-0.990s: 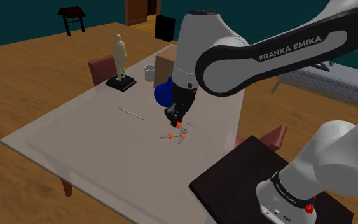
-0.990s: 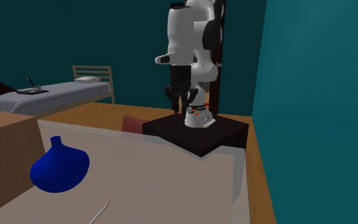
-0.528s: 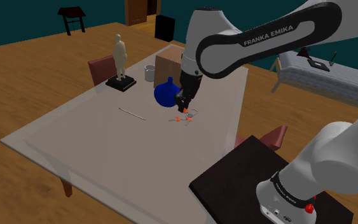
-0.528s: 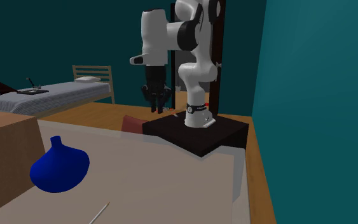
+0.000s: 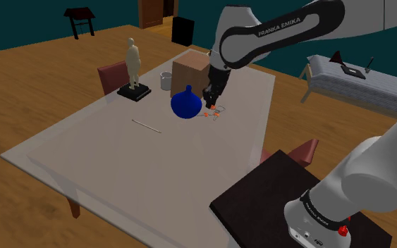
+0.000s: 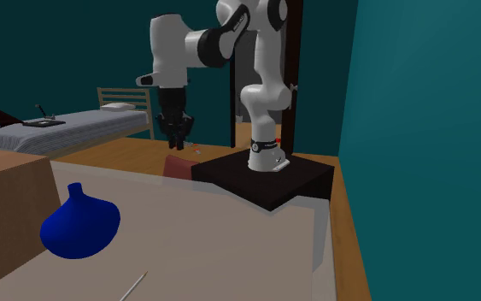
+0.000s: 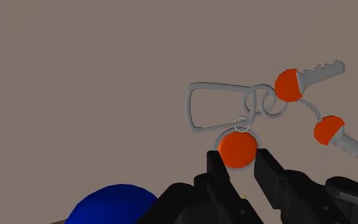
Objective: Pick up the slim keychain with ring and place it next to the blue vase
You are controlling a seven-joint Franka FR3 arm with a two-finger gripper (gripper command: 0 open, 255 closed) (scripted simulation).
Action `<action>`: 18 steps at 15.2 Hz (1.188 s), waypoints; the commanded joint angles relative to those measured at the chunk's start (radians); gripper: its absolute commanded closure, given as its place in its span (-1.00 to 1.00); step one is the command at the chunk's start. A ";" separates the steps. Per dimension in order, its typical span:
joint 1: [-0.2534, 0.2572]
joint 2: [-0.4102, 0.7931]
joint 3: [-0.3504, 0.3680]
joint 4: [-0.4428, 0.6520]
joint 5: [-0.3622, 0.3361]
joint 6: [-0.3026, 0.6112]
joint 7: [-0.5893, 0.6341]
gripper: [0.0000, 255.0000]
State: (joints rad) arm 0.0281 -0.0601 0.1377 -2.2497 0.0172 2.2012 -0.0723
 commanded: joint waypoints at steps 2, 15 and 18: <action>-0.032 0.048 -0.034 0.059 -0.008 -0.012 -0.062 1.00; -0.171 0.349 -0.144 0.462 -0.005 -0.116 -0.312 1.00; -0.171 0.364 -0.144 0.441 -0.005 -0.081 -0.312 1.00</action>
State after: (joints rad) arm -0.1421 0.2989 -0.0059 -1.8023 0.0120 2.1096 -0.3824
